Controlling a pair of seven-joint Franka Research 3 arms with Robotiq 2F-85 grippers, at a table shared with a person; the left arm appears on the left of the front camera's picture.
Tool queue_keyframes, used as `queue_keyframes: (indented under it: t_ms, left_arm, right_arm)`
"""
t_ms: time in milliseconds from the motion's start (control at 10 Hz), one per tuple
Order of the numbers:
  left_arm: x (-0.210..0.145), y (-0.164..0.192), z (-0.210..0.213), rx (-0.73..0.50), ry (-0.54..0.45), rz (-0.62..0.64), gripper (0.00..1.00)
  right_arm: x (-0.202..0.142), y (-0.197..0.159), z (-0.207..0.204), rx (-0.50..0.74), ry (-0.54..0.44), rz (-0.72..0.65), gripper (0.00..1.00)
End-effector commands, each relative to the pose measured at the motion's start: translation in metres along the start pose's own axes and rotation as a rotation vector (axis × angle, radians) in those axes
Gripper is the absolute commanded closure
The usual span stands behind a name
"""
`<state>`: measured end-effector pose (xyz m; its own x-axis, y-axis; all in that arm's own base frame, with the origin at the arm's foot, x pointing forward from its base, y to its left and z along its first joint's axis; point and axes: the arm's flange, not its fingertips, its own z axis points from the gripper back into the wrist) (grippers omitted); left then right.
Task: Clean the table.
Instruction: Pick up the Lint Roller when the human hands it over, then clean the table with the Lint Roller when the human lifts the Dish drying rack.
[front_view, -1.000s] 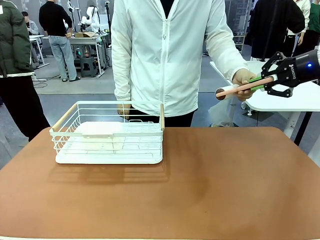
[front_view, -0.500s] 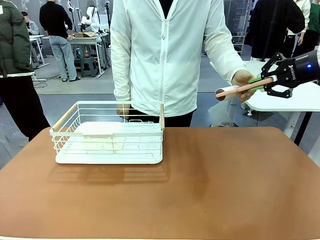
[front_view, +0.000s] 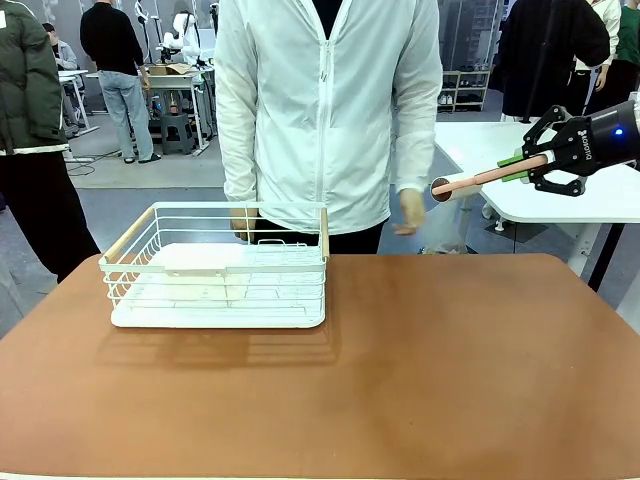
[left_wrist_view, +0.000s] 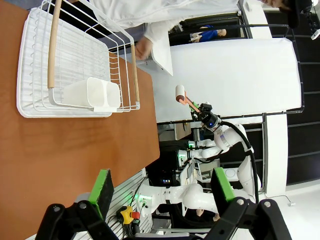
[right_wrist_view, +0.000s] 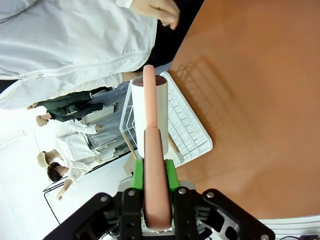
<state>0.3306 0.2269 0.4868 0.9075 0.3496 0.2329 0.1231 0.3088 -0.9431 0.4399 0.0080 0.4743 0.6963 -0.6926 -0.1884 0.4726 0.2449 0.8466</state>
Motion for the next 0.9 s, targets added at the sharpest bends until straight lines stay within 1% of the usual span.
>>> queue_keyframes:
  t_ms: [0,800]
  left_arm:
    - [-0.0007,-0.0008,0.0023,-0.013,-0.004,-0.006,0.0]
    - [-0.0007,-0.0008,0.0023,-0.013,-0.004,-0.006,0.0]
  right_arm:
    - [-0.0014,0.0014,0.0002,0.003,0.001,0.003,1.0]
    - [-0.0014,0.0014,0.0002,0.003,0.001,0.003,1.0]
